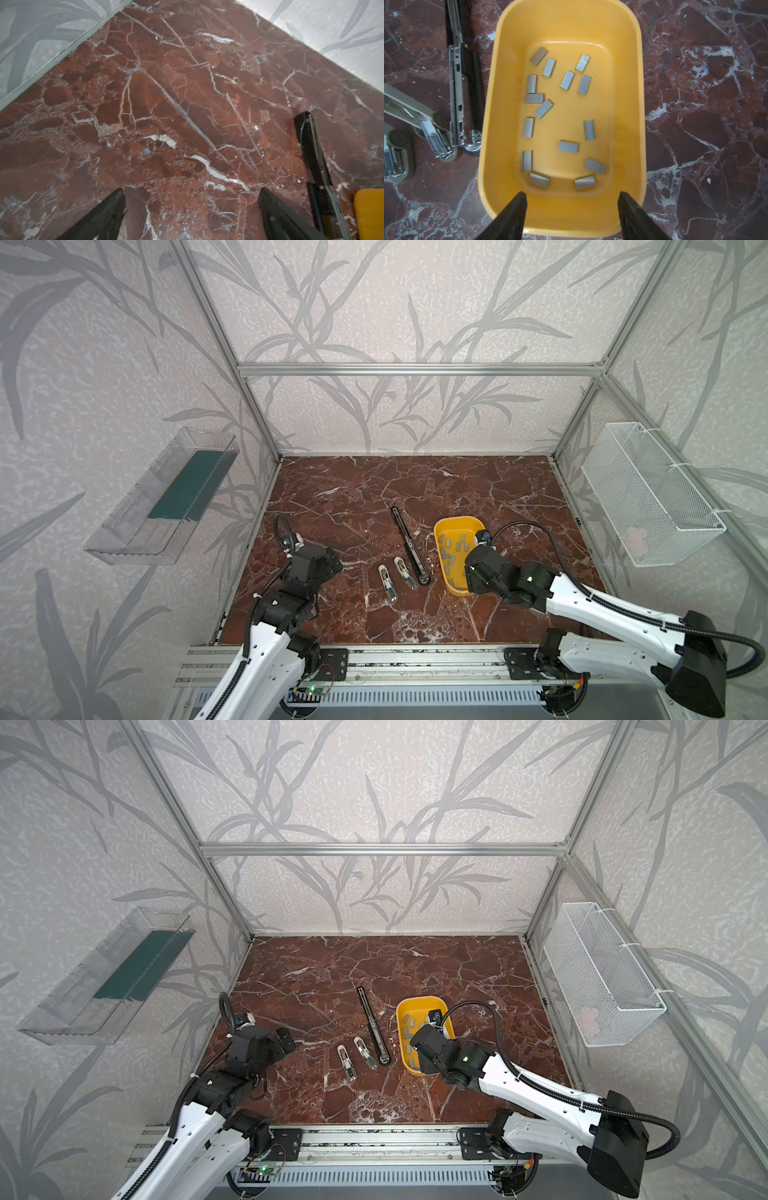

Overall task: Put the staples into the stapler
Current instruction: 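Move the right gripper over the yellow tray while the left arm draws back, then lower the open right gripper into the yellow tray toward the staple strips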

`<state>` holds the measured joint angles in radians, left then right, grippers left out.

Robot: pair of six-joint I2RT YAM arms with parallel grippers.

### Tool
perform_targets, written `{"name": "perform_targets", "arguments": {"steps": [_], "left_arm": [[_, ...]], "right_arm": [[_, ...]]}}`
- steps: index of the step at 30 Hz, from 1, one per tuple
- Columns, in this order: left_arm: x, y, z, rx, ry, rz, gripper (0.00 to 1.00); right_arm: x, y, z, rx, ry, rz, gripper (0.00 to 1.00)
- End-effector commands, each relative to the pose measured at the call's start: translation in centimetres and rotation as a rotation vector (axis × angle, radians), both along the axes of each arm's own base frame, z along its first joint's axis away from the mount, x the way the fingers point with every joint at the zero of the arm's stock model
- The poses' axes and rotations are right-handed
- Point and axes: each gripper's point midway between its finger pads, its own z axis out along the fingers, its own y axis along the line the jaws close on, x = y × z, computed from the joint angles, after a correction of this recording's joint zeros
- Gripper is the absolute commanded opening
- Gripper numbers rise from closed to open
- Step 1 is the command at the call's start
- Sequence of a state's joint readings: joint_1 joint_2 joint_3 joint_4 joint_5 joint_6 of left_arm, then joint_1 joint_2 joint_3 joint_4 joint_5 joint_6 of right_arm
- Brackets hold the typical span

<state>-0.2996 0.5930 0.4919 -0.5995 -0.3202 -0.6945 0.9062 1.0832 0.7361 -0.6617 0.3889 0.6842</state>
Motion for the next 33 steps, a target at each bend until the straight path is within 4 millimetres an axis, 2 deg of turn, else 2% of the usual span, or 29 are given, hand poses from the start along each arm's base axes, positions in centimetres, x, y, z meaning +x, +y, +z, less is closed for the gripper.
{"name": "perform_targets", "arguments": {"steps": [1,6,15,20,33], "left_arm": [[-0.5,0.9,-0.5,0.044,0.023,0.025,0.99],[0.0,-0.7,-1.0,0.003,0.019,-0.055,0.99],[0.1,-0.7,-0.9,0.002,0.006,-0.060,0.99],[-0.1,-0.4,-0.8,0.005,-0.007,-0.045,0.99],[-0.4,-0.7,-0.3,-0.012,-0.056,-0.073,0.99]], "right_arm": [[-0.3,0.2,-0.9,0.031,0.038,0.001,0.71],[-0.8,1.1,-1.9,0.050,0.081,0.038,0.71],[-1.3,2.4,-4.1,0.028,0.187,0.065,0.71],[-1.7,3.9,-5.3,0.058,0.252,0.086,0.69],[-3.2,5.8,-5.8,0.087,0.276,0.131,0.66]]}}
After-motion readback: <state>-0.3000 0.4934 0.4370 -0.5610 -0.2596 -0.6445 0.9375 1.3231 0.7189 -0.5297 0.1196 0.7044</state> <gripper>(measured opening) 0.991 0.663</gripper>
